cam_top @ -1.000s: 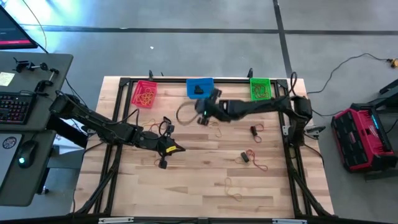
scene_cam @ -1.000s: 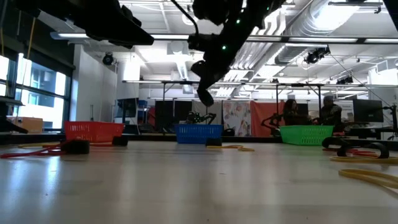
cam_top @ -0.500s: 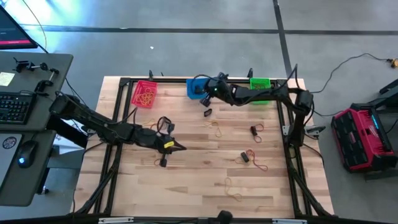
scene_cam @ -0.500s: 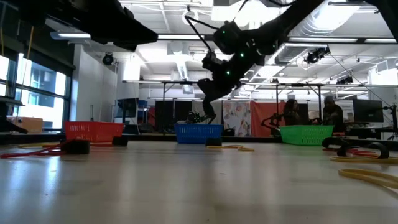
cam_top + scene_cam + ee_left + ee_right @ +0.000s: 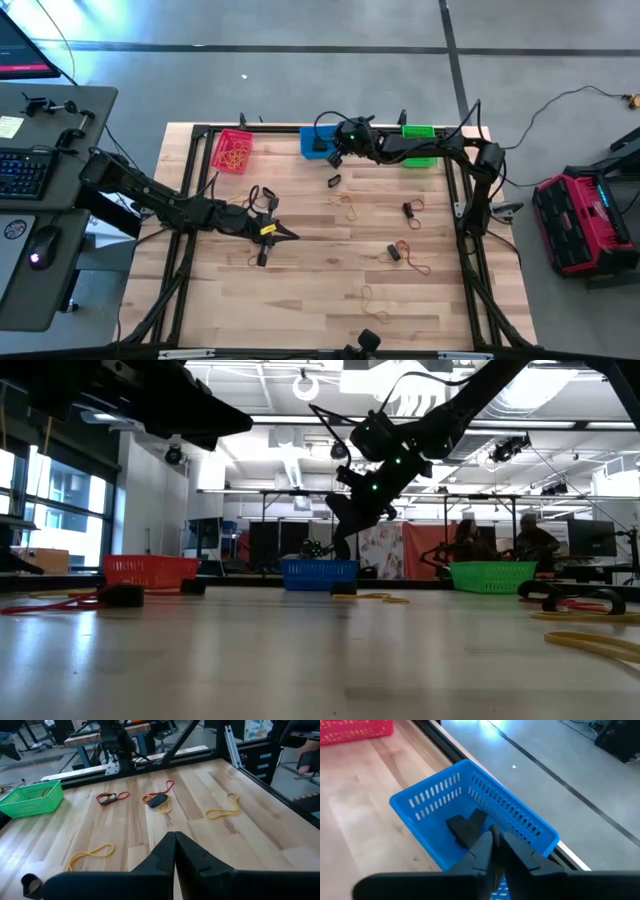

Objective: Sort rubber bands into baskets
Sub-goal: Put the black rubber band into the blue bin

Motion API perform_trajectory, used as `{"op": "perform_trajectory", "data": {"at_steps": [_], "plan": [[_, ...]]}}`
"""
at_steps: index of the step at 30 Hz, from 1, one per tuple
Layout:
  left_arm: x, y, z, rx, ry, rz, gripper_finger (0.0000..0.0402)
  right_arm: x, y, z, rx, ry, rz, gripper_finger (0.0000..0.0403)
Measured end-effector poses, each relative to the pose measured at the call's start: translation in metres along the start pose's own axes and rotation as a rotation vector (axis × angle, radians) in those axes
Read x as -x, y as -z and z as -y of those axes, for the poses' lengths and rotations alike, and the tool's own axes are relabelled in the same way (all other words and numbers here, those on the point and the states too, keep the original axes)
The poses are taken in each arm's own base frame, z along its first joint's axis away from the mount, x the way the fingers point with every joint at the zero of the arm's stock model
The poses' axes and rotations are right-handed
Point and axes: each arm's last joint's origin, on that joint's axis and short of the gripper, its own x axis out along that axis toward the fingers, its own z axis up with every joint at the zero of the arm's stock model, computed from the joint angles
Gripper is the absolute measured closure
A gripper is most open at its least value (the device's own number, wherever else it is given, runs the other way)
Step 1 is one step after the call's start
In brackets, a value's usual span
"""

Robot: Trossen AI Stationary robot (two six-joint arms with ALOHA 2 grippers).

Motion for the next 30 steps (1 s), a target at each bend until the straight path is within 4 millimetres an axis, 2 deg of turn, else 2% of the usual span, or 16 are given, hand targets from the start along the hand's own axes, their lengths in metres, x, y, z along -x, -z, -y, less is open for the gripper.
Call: {"op": "perform_trajectory", "data": {"at_steps": [8,13,15,17,21,22,25,30], "plan": [[0.000,-0.002,0.001,0.029,0.006,0.022,0.0401,0.000,-0.001,0.000,-0.047,0.001,0.002,0.0301],[0.000,-0.002,0.001,0.027,0.008,0.019,0.0401,0.005,-0.015,-0.008,-0.019,-0.018,-0.003,0.0268],[0.000,-0.002,0.001,0.027,0.008,0.019,0.0401,0.009,-0.023,-0.017,0.036,-0.036,-0.009,0.0274],[0.000,-0.002,0.001,0.023,0.008,0.019,0.0401,0.015,-0.030,-0.028,0.102,-0.030,-0.007,0.0296],[0.000,-0.002,0.001,0.022,0.008,0.019,0.0401,0.024,-0.033,-0.050,0.174,-0.030,0.025,0.0382],[0.000,-0.002,0.001,0.022,0.008,0.018,0.0401,0.025,-0.033,-0.054,0.181,-0.043,0.045,0.0391],[0.000,-0.002,0.001,0.023,0.008,0.018,0.0401,0.026,-0.027,-0.064,0.189,-0.068,0.062,0.0393],[0.000,-0.002,0.001,0.022,0.008,0.016,0.0401,0.025,-0.014,-0.068,0.160,-0.081,0.059,0.0401]]}}
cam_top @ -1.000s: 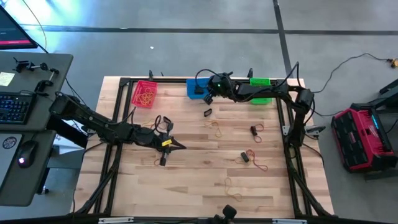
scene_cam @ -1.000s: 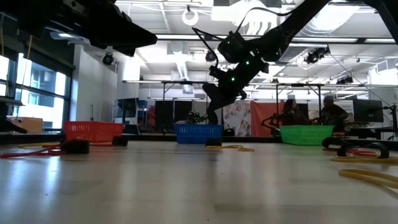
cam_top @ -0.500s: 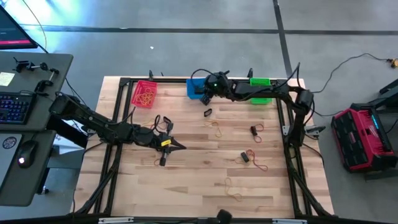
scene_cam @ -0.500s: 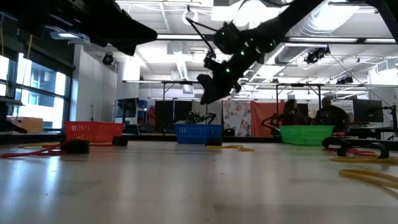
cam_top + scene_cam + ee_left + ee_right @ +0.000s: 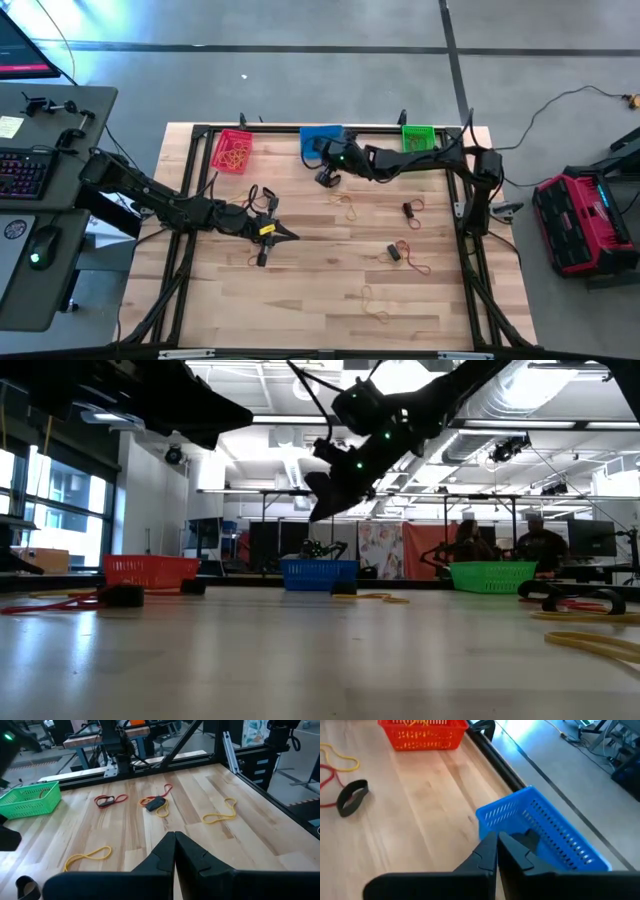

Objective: Sort rubber bands into baskets
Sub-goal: Put the black rubber band into the blue bin

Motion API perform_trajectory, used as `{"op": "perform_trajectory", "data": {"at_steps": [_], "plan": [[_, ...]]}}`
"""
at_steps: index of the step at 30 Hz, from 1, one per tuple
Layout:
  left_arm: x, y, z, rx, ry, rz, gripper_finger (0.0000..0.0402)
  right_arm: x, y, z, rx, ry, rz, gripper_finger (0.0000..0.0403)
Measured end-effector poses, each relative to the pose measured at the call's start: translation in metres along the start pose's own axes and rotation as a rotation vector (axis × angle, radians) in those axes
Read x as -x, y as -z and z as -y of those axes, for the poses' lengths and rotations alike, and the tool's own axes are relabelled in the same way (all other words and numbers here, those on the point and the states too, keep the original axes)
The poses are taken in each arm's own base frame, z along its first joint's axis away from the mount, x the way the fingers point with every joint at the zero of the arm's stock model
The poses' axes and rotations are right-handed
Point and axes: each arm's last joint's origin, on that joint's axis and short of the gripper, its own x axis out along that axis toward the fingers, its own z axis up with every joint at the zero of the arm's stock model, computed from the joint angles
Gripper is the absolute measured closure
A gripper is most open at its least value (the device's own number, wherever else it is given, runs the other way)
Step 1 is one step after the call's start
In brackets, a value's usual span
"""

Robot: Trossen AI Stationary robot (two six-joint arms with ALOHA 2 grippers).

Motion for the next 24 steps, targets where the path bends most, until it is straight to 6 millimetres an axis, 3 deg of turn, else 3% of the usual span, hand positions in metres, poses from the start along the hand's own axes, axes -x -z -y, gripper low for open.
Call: {"op": "perform_trajectory", "data": {"at_steps": [9,24], "plan": [[0.000,0.000,0.000,0.001,0.000,-0.001,0.0401,0.007,0.017,-0.031,-0.001,-0.060,0.053,0.0403],[0.000,0.000,0.000,-0.003,0.001,-0.004,0.0401,0.060,-0.010,-0.070,0.016,-0.113,0.184,0.0403]]}}
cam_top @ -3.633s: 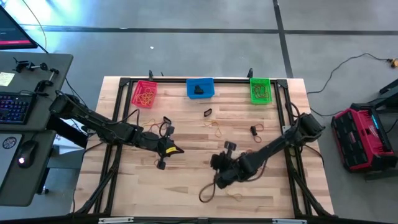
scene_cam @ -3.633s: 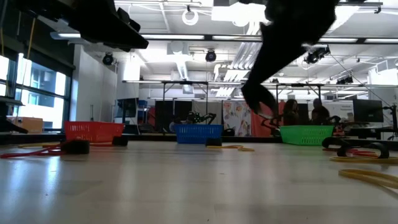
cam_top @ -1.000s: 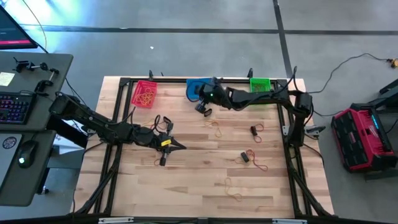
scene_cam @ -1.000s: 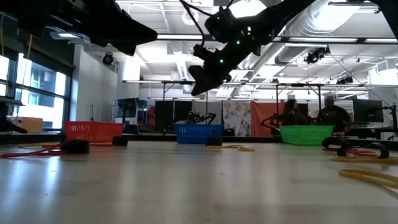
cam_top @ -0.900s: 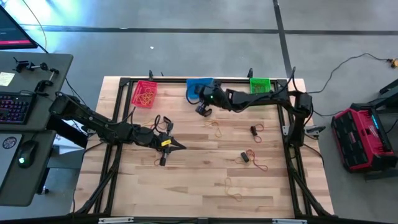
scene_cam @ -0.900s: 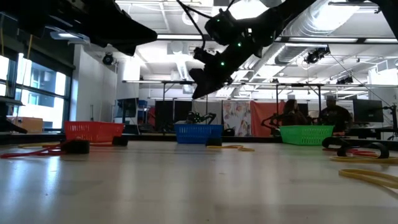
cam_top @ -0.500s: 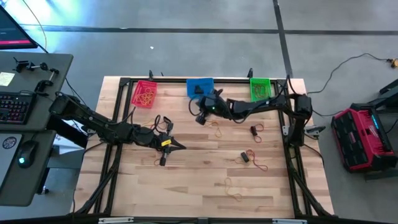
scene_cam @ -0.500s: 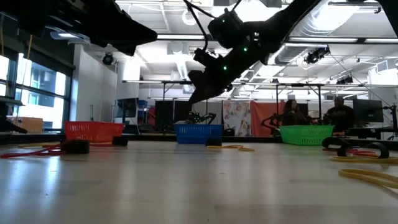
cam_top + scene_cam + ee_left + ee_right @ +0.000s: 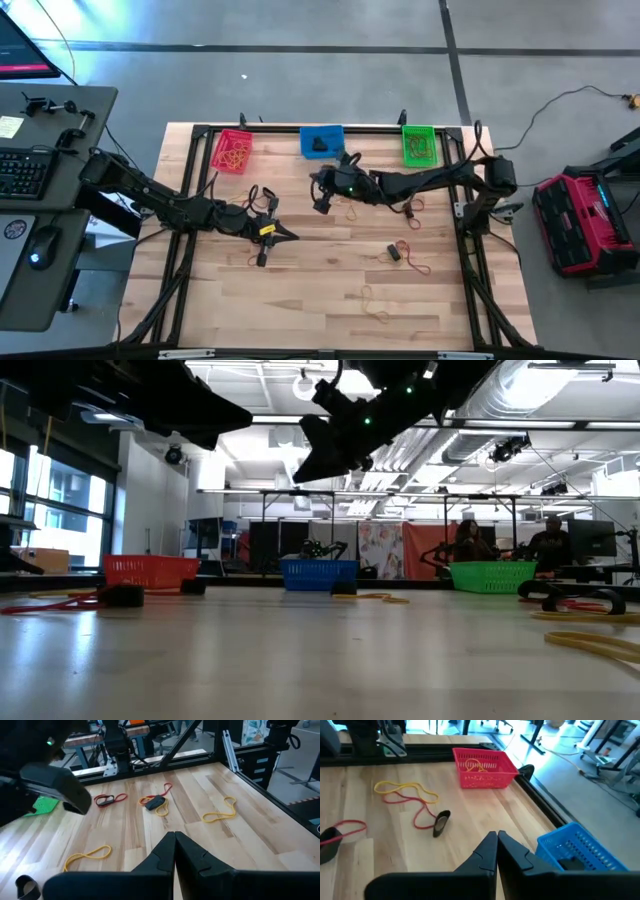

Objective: Sort rubber bands into baskets
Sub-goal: Put the black rubber band into the blue bin

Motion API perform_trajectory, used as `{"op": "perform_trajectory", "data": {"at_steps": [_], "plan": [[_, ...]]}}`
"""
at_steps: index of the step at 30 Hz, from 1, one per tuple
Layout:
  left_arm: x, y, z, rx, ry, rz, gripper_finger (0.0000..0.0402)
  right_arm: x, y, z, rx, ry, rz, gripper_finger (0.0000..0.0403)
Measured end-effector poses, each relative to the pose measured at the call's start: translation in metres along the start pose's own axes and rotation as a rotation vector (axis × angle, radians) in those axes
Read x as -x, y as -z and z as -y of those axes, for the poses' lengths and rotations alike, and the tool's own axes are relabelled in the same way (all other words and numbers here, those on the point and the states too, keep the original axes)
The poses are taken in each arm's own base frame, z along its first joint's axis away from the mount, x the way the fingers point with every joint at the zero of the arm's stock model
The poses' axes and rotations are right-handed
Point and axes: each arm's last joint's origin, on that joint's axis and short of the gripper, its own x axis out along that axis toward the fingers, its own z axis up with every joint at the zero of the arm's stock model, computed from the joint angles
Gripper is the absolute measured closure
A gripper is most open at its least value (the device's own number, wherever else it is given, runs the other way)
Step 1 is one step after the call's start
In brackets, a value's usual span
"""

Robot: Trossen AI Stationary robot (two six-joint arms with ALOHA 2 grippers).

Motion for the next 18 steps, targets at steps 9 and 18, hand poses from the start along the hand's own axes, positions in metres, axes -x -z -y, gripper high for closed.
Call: {"op": "perform_trajectory", "data": {"at_steps": [9,18], "plan": [[0.000,-0.001,0.000,-0.007,-0.003,0.005,0.0402,0.021,0.054,-0.022,-0.156,-0.031,0.131,0.0403],[0.000,0.000,0.000,0.030,-0.007,0.005,0.0401,0.076,0.081,-0.046,-0.270,-0.097,0.025,0.0403]]}}
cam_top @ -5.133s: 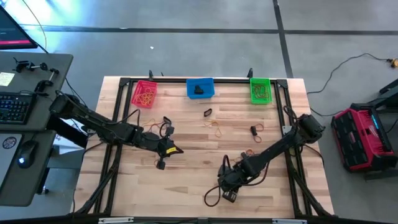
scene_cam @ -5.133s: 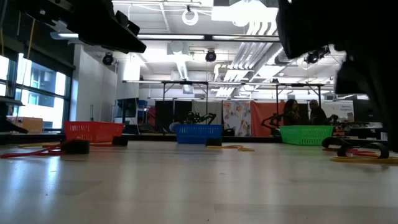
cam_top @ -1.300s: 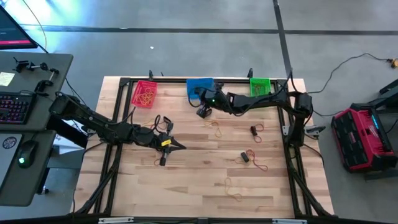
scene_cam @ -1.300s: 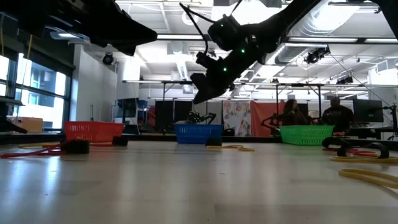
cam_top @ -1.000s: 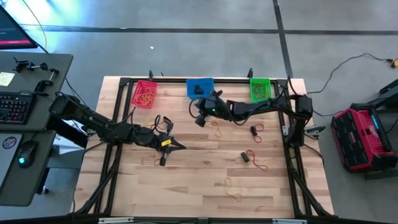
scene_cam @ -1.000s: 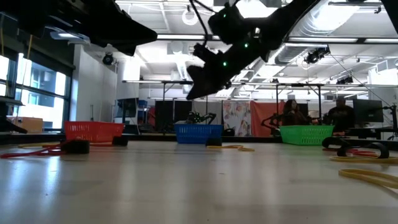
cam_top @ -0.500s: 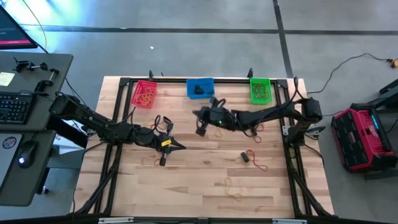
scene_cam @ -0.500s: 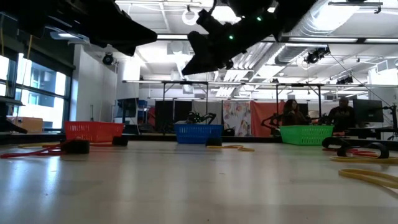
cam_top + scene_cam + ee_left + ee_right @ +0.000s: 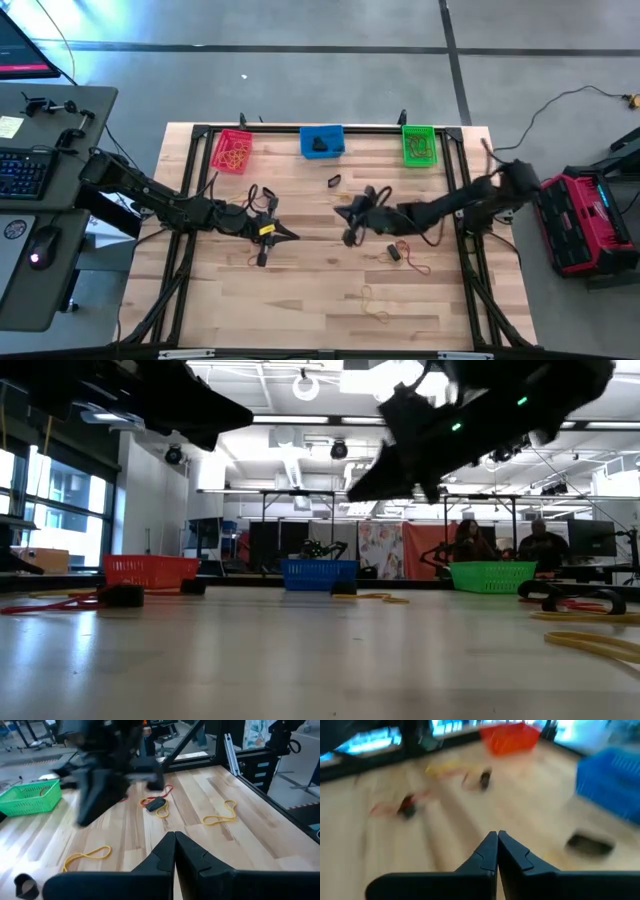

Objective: Sort rubber bands into baskets
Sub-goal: Put the black rubber band into the blue bin

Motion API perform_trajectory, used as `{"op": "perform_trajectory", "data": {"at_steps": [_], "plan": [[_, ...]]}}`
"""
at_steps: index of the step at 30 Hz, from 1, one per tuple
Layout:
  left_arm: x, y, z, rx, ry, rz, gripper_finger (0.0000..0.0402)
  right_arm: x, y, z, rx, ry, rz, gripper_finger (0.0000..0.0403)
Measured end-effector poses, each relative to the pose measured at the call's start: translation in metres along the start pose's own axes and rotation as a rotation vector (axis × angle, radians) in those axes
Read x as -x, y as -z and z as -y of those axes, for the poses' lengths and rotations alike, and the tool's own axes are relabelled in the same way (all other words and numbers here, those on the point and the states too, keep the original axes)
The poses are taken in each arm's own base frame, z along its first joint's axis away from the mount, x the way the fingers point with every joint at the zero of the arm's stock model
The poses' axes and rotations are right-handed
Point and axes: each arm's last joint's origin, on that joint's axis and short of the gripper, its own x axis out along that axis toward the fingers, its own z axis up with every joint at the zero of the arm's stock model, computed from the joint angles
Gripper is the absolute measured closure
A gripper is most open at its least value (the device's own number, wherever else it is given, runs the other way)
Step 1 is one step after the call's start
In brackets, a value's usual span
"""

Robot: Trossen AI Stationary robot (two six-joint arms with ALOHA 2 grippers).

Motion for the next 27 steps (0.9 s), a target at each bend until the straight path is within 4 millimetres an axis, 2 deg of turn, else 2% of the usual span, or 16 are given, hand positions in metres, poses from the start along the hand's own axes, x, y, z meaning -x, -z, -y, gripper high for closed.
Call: {"op": "perform_trajectory", "data": {"at_steps": [5,8,11,14,19,23,27], "plan": [[0.000,0.003,-0.001,0.019,-0.046,-0.035,0.0402,0.038,-0.001,-0.014,-0.052,0.002,-0.204,0.0403],[0.000,0.006,-0.003,0.019,-0.092,-0.063,0.0402,0.060,-0.002,-0.017,-0.066,0.067,-0.289,0.0403],[0.000,0.007,-0.003,0.018,-0.101,-0.066,0.0402,0.079,-0.001,-0.014,-0.105,0.183,-0.373,0.0399],[-0.001,0.007,-0.003,0.010,-0.100,-0.064,0.0401,0.092,0.008,-0.004,-0.145,0.331,-0.456,0.0379],[-0.001,0.007,-0.003,0.010,-0.096,-0.068,0.0402,0.103,0.022,0.015,-0.213,0.529,-0.539,0.0314],[-0.001,0.007,-0.002,0.011,-0.095,-0.067,0.0401,0.103,0.030,0.028,-0.266,0.622,-0.576,0.0263],[-0.001,0.007,-0.002,0.018,-0.093,-0.067,0.0401,0.099,0.040,0.042,-0.293,0.674,-0.631,0.0233]]}}
